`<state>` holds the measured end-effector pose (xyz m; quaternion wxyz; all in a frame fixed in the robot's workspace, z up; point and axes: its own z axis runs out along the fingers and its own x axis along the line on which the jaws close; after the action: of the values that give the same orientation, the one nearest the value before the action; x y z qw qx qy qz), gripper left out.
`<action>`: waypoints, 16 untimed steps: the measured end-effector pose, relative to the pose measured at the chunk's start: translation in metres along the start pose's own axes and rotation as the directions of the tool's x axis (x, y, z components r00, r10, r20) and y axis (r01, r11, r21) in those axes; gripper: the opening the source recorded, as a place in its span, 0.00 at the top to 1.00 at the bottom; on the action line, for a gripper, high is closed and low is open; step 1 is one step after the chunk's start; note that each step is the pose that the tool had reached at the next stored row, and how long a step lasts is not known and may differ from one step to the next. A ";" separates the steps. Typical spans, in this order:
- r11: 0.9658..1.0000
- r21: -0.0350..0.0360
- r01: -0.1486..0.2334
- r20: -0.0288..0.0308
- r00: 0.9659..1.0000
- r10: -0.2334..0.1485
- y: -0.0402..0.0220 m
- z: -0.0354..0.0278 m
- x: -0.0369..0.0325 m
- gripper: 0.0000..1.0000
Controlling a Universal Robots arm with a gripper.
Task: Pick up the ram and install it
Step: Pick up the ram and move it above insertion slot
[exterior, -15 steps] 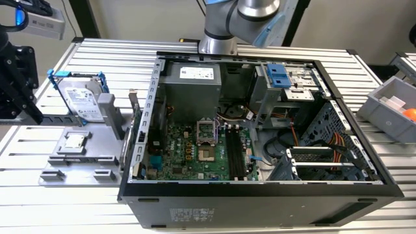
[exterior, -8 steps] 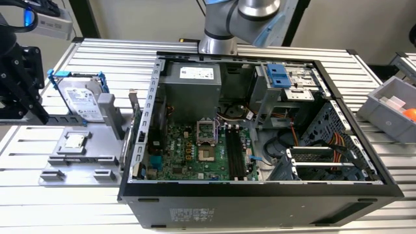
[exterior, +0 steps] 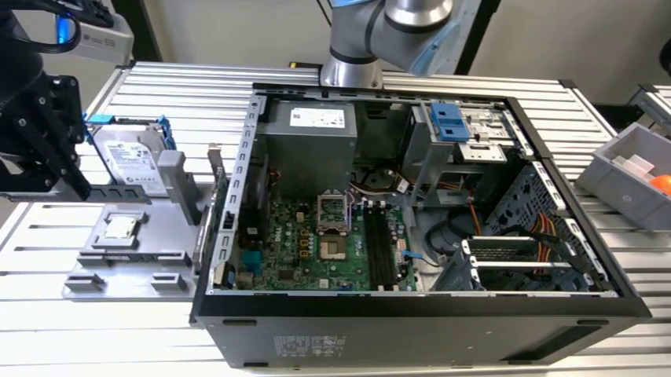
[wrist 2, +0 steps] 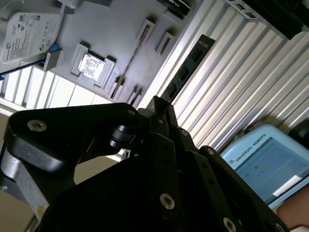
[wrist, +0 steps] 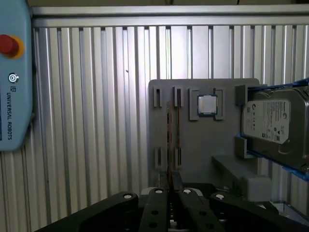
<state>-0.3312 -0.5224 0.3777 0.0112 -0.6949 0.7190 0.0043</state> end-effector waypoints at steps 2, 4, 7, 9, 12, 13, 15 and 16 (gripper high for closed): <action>1.000 0.000 0.000 0.000 1.000 0.000 -0.0021 0.0000 -0.0001 1.00; 1.000 0.000 0.000 0.000 1.000 0.000 -0.0042 0.0000 -0.0002 1.00; 1.000 0.000 0.000 0.000 1.000 0.000 -0.0073 0.0001 -0.0003 1.00; 1.000 0.000 0.000 0.000 1.000 0.000 -0.0098 0.0001 -0.0003 1.00; 1.000 -0.002 0.000 0.000 1.000 0.000 -0.0151 0.0002 -0.0005 1.00; 1.000 -0.003 0.000 -0.001 1.000 0.000 -0.0167 0.0002 -0.0006 1.00; 1.000 -0.005 0.000 -0.001 1.000 0.000 -0.0199 0.0002 -0.0007 1.00; 1.000 -0.007 0.000 -0.001 1.000 0.000 -0.0215 0.0002 -0.0007 1.00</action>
<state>-0.3096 -0.5224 0.3777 0.0086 -0.6950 0.7189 0.0063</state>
